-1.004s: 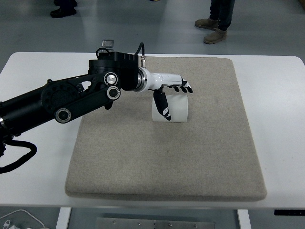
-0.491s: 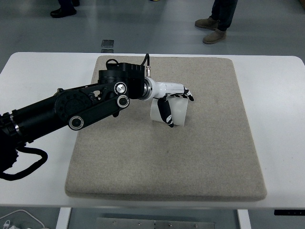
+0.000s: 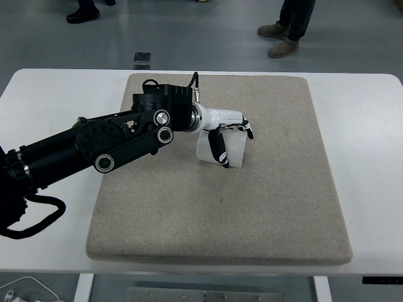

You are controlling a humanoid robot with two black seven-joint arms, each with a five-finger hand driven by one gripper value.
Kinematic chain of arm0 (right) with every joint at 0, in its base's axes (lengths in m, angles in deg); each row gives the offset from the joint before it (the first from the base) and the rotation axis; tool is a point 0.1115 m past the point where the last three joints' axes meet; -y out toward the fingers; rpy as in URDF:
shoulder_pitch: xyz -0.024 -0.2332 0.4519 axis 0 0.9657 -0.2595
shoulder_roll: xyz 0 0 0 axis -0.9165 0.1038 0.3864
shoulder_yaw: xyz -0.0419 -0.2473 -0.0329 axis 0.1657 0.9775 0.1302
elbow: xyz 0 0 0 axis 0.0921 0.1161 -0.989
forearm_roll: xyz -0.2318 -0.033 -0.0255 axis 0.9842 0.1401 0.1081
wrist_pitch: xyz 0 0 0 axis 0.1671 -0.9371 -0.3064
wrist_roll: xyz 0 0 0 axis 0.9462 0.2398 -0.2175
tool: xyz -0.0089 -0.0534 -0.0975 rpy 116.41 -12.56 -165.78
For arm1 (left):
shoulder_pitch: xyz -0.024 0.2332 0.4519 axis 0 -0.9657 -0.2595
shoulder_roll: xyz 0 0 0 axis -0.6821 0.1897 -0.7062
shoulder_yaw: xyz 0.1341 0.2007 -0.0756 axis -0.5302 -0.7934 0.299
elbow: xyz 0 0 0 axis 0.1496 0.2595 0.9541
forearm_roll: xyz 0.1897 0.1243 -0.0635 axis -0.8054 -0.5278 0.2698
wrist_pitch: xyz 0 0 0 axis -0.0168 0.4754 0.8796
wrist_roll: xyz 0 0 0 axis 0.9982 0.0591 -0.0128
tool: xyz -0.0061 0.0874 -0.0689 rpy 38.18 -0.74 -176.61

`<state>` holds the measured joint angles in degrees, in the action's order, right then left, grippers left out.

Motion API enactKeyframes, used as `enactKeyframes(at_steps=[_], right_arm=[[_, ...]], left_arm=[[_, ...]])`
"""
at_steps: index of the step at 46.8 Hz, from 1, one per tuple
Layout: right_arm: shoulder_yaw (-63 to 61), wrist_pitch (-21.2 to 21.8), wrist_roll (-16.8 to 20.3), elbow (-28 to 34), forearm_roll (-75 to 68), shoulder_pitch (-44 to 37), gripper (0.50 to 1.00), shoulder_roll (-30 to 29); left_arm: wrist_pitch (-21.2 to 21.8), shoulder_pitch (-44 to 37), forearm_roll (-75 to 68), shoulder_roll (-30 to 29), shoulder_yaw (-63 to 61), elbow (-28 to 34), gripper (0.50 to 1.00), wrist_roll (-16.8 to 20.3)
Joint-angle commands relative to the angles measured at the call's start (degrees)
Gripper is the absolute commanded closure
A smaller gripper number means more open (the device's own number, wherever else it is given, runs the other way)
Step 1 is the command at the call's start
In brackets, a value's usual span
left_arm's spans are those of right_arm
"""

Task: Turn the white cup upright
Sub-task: 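Lift the cup with the left hand and rotate it open end up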

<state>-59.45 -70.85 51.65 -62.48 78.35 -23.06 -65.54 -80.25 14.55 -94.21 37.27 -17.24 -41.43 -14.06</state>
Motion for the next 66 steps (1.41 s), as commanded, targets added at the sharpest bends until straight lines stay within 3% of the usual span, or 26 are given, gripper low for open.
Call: enactKeyframes(at_steps=[1,3,6,17,36,47,66], right_arm=[[0.0,0.05,0.0,0.01,-0.01,0.08,0.57,0.0],[0.0,-0.04,0.0,-0.08,-0.01,0.0,0.57,0.0],[0.0,-0.04,0.0,0.01,-0.01,0.08,0.57,0.0],[0.0,-0.04,0.0,0.01,-0.01,0.08,0.57,0.0],[0.0,-0.04,0.0,0.01,-0.01,0.0,0.57,0.0],[0.0,0.05,0.0,0.01,-0.01,0.0,0.57,0.0],[0.0,-0.04,0.0,0.01,-0.01,0.0,0.57,0.0]], left_arm=[[-0.03,-0.02,0.01,0.01,0.2,-0.09,0.831,0.03],[-0.03,-0.02,0.1,0.01,0.55,0.0,0.876,-0.06],[-0.21,0.42,0.8,0.01,0.82,0.0,0.907,-0.06],[-0.56,1.21,3.52,-0.07,5.12,2.28,0.909,0.47],[-0.47,3.5,20.83,-1.83,11.62,8.43,0.909,2.67],[-2.14,2.53,32.34,-3.85,15.06,13.09,0.907,7.32],[-2.67,-3.79,44.13,-8.51,18.57,15.38,0.909,20.5]])
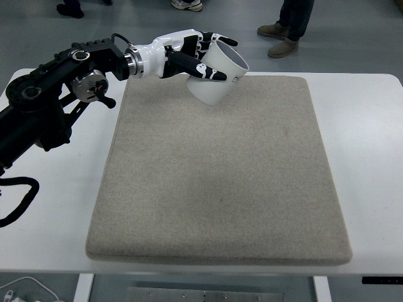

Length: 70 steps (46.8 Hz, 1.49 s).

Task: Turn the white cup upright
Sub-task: 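Lift the cup with the left hand and rotate it open end up, then lower the upright cup onto the pad with the left hand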

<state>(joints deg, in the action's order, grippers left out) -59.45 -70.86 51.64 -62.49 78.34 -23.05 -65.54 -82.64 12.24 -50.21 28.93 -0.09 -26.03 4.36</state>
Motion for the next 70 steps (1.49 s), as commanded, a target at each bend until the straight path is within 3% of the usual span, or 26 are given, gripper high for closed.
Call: enactKeyframes(at_steps=[1,24,40,64,70], right_arm=[[0.0,-0.03,0.0,0.02,0.01,0.08,0.57,0.0],[-0.09,0.33,0.0,-0.06,0.1,-0.01,0.57,0.0],[0.0,-0.03,0.0,0.02,0.1,-0.01,0.57,0.0],[0.09,0.24,0.09,0.02,0.1,-0.01,0.57,0.0],[0.09,0.33,0.09,0.02,0.1,0.0,0.57,0.0]], left_arm=[[-0.28,-1.92,0.21,-0.26,1.95,-0.02,0.909,2.87],[-9.15,-6.58,5.31,-1.14,3.18,11.93,0.928,24.31],[-9.35,-7.2,4.43,1.23,-2.08,18.35,0.915,40.42],[-9.25,-7.2,2.24,4.04,-10.53,25.82,0.915,40.42],[-5.65,-7.2,2.15,4.74,-12.63,25.82,0.917,40.42]])
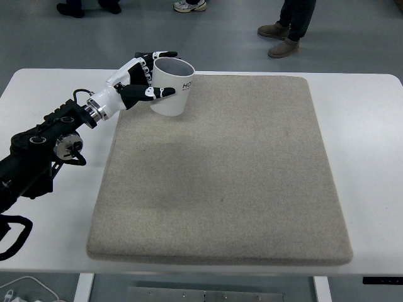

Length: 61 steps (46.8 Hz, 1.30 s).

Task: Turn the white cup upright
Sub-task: 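Lower the upright cup onto the pad with the left hand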

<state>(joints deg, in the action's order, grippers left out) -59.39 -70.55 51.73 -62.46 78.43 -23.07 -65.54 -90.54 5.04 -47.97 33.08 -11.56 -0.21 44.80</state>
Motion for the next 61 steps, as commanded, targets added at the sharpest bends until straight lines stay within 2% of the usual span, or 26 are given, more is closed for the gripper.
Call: enactKeyframes(at_steps=[1,7,11,28,40,48,56,58,61], right_arm=[[0.02,0.01,0.01,0.0,0.01,0.01,0.57,0.0],[-0.24,0.1,0.01,0.0,0.01,0.01,0.57,0.0],[-0.33,0.1,0.01,0.0,-0.08,0.01,0.57,0.0],[-0.33,0.19,0.01,-0.09,-0.17,0.1,0.57,0.0],[-0.42,0.19,-0.08,0.0,-0.17,0.1,0.57,0.0],[-0.42,0.19,-0.08,0.0,-0.17,0.1,0.57,0.0],[-0.42,0.19,0.01,0.0,-0.17,0.1,0.57,0.0],[-0.42,0.19,0.01,0.0,-0.17,0.1,0.57,0.0],[-0.42,0.19,0.01,0.0,-0.17,0.1,0.57,0.0]], left_arm=[[3.21,0.01,-0.09,1.03,-1.86,0.01,0.917,-0.02],[9.63,-0.35,-0.09,2.09,-7.14,-0.08,0.917,-0.02],[11.92,-0.43,-0.09,2.7,-7.85,-0.26,0.919,-0.02],[12.8,-1.22,0.61,4.73,-6.79,-0.34,0.917,-0.02],[15.26,-1.22,0.61,5.69,-6.7,-0.34,0.872,-0.02],[15.7,-1.31,0.7,5.78,-6.7,-0.35,0.776,-0.02],[15.88,-1.4,1.05,5.87,-6.7,-0.26,0.714,-0.02],[16.06,-1.75,1.05,5.87,-6.7,-0.26,0.65,-0.02],[16.06,-2.54,1.05,5.87,-6.7,-0.43,0.63,-0.02]])
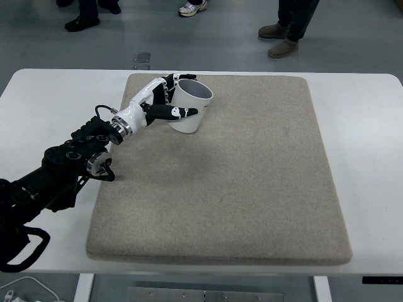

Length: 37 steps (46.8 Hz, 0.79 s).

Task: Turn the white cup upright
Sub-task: 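Lower the upright cup onto the pad with the left hand, then open the left hand and withdraw it from the cup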

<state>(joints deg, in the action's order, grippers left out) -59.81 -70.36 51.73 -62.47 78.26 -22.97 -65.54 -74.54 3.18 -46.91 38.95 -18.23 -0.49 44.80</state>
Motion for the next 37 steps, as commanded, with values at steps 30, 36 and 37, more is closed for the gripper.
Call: enactKeyframes(at_steps=[30,36,37], right_arm=[[0.0,0.0,0.01,0.0,0.0,0.0,0.57,0.0],[0.0,0.0,0.01,0.0,0.0,0.0,0.57,0.0],[0.0,0.0,0.01,0.0,0.0,0.0,0.57,0.0]], left_arm=[[-0.82,-1.21,2.1,-0.09,1.72,-1.39,0.525,-0.02],[-0.82,-1.12,2.1,-0.17,1.81,-2.27,0.523,-0.02],[-0.82,-1.21,2.1,-0.17,1.9,-2.53,0.523,-0.02]])
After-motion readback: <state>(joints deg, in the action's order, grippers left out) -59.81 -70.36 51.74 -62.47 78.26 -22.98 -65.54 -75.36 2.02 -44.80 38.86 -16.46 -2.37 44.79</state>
